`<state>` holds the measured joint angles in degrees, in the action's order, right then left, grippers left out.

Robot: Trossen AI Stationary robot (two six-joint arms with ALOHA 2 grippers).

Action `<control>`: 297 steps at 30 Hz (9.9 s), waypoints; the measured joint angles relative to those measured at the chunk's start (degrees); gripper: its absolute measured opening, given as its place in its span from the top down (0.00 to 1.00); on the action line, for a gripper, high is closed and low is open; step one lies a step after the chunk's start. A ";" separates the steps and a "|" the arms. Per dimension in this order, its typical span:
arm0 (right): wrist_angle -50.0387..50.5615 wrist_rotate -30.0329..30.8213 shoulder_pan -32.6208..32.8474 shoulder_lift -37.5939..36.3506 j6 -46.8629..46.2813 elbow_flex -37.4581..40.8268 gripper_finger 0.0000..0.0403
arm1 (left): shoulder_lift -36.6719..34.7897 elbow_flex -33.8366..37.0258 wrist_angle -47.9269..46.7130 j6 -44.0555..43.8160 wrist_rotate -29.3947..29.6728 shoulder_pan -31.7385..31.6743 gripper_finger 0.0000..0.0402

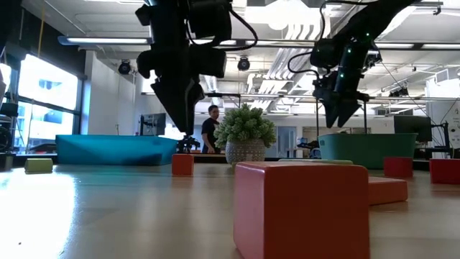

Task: Sort & place blocks by color
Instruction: Put the orange block into the blue bin, then put the red block into the white bin

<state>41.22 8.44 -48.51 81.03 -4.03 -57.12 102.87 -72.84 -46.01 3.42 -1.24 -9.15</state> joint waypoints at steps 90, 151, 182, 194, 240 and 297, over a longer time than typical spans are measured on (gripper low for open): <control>6.75 -9.52 42.64 -0.02 -53.93 -7.74 0.44 | -4.82 0.00 -16.04 7.23 9.13 -49.83 0.69; 7.11 -16.56 66.95 -0.01 -58.58 19.85 0.65 | -11.26 -20.29 -19.83 4.73 4.18 -30.85 0.43; 2.97 4.34 64.35 -0.02 -51.36 -9.58 0.75 | -11.15 -20.26 -13.64 18.23 -17.19 -19.86 0.43; -5.62 4.87 59.89 -0.02 -34.20 -12.47 0.75 | -11.15 -20.26 -6.30 9.17 -17.17 -10.62 0.43; -17.23 -5.72 52.15 -0.02 -13.08 -15.98 0.75 | -11.15 -20.26 6.99 -4.05 -15.88 -2.87 0.74; -10.15 -5.68 48.11 -0.04 -10.90 -15.91 0.27 | -11.17 2.34 -19.98 -47.57 -13.36 39.75 0.64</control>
<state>31.07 2.76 -0.40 80.99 -14.92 -73.03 91.70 -70.50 -65.99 -44.15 -14.60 30.60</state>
